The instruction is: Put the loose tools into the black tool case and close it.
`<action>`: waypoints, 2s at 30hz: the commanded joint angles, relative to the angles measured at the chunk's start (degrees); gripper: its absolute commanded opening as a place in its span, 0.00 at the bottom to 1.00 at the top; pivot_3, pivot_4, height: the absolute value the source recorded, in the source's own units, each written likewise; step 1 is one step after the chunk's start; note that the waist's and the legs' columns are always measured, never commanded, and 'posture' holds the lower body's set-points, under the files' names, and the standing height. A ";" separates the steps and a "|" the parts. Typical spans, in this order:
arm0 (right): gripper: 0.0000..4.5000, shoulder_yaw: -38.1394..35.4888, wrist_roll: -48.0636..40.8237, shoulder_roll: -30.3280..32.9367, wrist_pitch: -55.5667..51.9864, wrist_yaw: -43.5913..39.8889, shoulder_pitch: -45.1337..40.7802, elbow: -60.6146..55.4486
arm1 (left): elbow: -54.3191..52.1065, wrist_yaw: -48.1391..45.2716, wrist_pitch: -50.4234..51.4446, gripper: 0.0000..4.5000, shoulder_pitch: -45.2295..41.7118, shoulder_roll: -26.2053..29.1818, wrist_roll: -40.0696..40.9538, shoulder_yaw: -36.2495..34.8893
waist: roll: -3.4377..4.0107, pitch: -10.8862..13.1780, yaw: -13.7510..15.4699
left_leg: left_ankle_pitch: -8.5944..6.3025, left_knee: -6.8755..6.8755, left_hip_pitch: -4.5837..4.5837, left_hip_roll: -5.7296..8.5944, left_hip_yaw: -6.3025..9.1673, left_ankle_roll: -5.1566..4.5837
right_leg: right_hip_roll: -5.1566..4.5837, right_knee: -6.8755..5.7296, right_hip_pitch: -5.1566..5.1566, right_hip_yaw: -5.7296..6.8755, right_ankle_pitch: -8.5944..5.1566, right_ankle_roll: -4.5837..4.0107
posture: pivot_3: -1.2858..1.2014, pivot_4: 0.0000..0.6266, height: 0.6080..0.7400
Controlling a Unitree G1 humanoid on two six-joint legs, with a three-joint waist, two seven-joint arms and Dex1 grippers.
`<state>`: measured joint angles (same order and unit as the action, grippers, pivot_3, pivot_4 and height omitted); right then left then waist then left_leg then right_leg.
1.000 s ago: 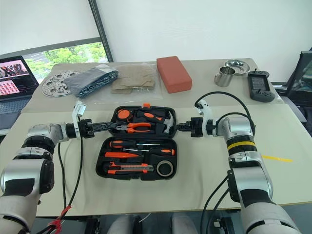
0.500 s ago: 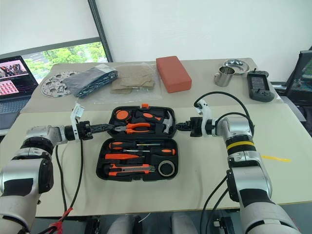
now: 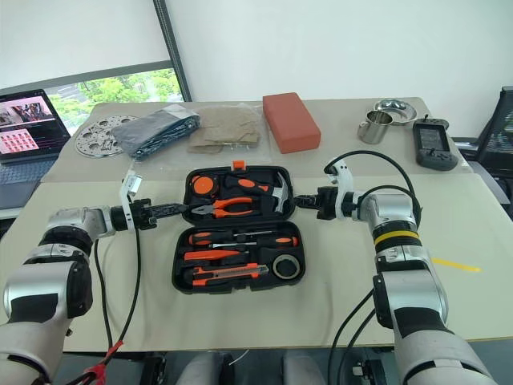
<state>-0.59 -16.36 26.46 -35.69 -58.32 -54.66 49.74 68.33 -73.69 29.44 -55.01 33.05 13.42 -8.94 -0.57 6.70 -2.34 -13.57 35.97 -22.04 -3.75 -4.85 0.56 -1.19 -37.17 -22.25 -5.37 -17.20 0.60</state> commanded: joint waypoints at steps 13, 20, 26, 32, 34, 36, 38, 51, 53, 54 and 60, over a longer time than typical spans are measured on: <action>0.00 -3.10 4.95 -0.97 36.92 -2.03 -3.72 7.45 | -10.00 9.53 -40.62 0.00 1.83 -5.99 -3.72 -0.32 | 0.01 0.00 -0.35 | 0.24 -0.13 0.02 -0.03 -0.08 0.38 | -0.01 0.01 -0.02 -0.10 0.03 0.01 | 0.52 0.24 1.00; 0.00 -2.00 8.15 -1.08 55.27 -2.11 2.27 5.74 | -11.85 12.77 -58.50 0.00 7.34 -5.55 -8.52 2.70 | 0.01 0.00 -0.19 | 0.20 -0.14 0.03 -0.04 -0.10 0.29 | -0.04 0.02 0.02 -0.11 0.03 0.02 | 0.52 0.24 1.00; 0.00 -0.67 12.56 0.79 71.73 -0.04 6.46 7.06 | -12.00 18.66 -76.11 0.00 12.73 -3.64 -14.87 6.55 | 0.04 -0.02 -0.12 | 0.19 -0.13 0.19 -0.06 -0.14 0.28 | -0.08 0.01 0.16 -0.13 0.04 0.03 | 0.52 0.24 1.00; 0.00 0.24 16.00 3.38 79.84 2.73 7.92 9.76 | -9.50 27.15 -88.84 0.00 14.74 -0.30 -22.63 10.52 | 0.04 -0.03 0.01 | 0.14 -0.13 0.43 -0.05 -0.22 0.21 | -0.17 0.02 0.36 -0.18 0.05 0.04 | 0.52 0.24 1.00; 0.16 0.57 16.66 4.60 81.07 2.56 8.82 10.14 | -9.09 31.55 -91.62 0.00 13.98 1.67 -26.30 11.66 | 0.02 -0.01 0.08 | 0.13 -0.13 0.58 -0.05 -0.23 0.19 | -0.21 0.05 0.49 -0.18 0.05 0.04 | 0.52 0.24 1.00; 0.28 1.29 17.69 6.22 83.09 1.86 9.87 10.61 | -8.83 34.63 -93.93 0.20 13.47 3.29 -28.66 12.51 | 0.02 -0.01 0.15 | 0.10 -0.14 0.82 -0.06 -0.23 0.14 | -0.22 0.11 0.80 -0.16 0.05 0.05 | 0.52 0.24 1.00; 0.42 1.06 17.65 7.75 83.94 1.75 10.72 11.43 | -9.88 37.79 -99.88 0.35 14.32 6.44 -33.57 14.17 | 0.02 -0.01 0.20 | 0.08 -0.16 1.01 -0.04 -0.24 0.11 | -0.26 0.20 1.02 -0.14 0.04 0.06 | 0.52 0.24 1.00; 1.00 -1.31 11.33 12.89 83.34 -2.62 17.88 8.53 | -7.09 58.58 -112.18 0.99 19.16 19.79 -49.03 16.54 | -0.03 0.02 -0.26 | 0.07 -0.50 1.78 -0.20 -0.99 0.10 | -0.52 0.35 1.24 -0.33 0.04 0.05 | 0.52 0.24 1.00; 1.00 -2.21 6.56 12.24 78.95 -6.19 21.26 2.30 | -4.36 55.43 -108.75 0.99 17.46 17.04 -41.21 15.73 | -0.03 0.02 -0.05 | 0.08 -0.54 1.83 -0.20 -1.11 0.10 | -0.56 0.35 1.27 -0.32 0.04 0.05 | 0.52 0.24 1.00; 1.00 -2.61 4.58 12.11 76.31 -7.17 23.15 -1.19 | -3.41 52.95 -106.82 0.99 16.76 15.61 -37.21 15.26 | -0.03 0.02 0.14 | 0.08 -0.54 1.83 -0.21 -1.16 0.10 | -0.57 0.33 1.27 -0.30 0.04 0.06 | 0.52 0.24 1.00; 1.00 -3.23 -7.89 15.95 49.01 -8.07 42.05 -35.12 | -11.15 26.14 -81.46 0.99 14.16 5.68 -7.93 9.36 | -0.03 0.02 1.21 | 0.08 -0.49 1.63 -0.22 -1.28 0.12 | -0.52 0.13 1.11 -0.20 0.01 0.11 | 0.52 0.24 1.00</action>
<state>-2.43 -19.18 40.22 21.85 -66.92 -15.58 25.47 61.83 -40.81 -59.97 -38.88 39.55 -3.36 3.16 -0.60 6.72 -1.13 -13.49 35.47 -20.46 -3.96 -6.13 0.68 -1.66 -37.08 -21.15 -5.57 -17.20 0.71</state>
